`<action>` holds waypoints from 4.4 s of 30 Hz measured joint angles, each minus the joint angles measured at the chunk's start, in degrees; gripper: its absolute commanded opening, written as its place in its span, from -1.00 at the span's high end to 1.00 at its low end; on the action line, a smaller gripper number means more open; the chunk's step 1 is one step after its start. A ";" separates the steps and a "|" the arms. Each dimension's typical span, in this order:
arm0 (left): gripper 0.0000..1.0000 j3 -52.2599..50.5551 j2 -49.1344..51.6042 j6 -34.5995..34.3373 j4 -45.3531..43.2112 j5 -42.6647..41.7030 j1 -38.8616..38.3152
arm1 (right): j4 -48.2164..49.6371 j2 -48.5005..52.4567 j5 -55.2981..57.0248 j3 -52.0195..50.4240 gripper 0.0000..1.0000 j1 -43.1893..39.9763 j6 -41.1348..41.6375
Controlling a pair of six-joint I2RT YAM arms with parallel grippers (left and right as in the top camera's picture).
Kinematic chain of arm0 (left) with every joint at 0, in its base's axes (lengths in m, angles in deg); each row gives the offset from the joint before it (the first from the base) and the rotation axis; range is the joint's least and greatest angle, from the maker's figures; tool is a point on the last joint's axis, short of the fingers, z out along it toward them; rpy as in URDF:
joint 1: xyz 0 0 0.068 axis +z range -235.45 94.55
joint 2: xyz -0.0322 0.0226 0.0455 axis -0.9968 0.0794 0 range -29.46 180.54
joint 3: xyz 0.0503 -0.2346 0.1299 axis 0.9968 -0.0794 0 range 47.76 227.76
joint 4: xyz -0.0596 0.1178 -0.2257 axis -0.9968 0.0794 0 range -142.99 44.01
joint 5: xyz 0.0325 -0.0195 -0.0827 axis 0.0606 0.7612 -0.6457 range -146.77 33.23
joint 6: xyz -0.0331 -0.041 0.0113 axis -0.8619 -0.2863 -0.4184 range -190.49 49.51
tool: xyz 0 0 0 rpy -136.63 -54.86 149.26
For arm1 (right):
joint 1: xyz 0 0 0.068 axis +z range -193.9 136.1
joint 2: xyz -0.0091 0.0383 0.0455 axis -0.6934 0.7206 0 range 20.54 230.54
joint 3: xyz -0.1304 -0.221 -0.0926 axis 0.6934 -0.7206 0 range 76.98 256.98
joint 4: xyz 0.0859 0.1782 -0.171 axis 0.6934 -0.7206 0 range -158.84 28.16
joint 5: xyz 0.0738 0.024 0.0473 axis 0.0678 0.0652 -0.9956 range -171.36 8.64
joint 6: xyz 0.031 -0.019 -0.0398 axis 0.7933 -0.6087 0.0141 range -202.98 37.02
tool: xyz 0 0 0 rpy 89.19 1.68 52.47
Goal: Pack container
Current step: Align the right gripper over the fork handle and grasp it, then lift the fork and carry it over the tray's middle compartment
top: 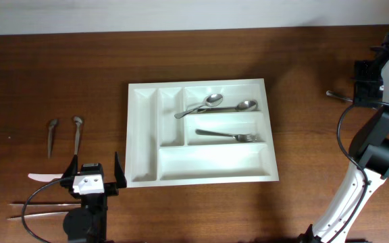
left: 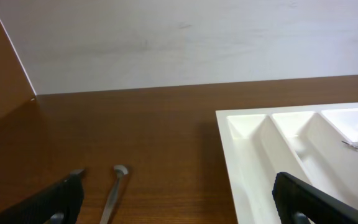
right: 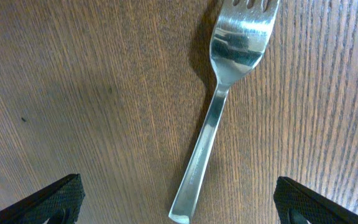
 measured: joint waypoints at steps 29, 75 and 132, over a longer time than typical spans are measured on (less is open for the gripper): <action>-0.99 0.00 0.00 0.00 0.00 0.00 0.00 | -3.65 3.26 -0.20 0.00 -0.98 -2.05 0.37; -0.99 0.00 0.00 0.00 0.00 0.02 0.00 | -5.81 5.09 1.57 0.09 0.92 -2.05 1.36; -0.99 0.00 0.00 0.00 0.00 0.00 0.00 | -16.72 -17.62 -7.34 -18.21 0.80 50.69 22.75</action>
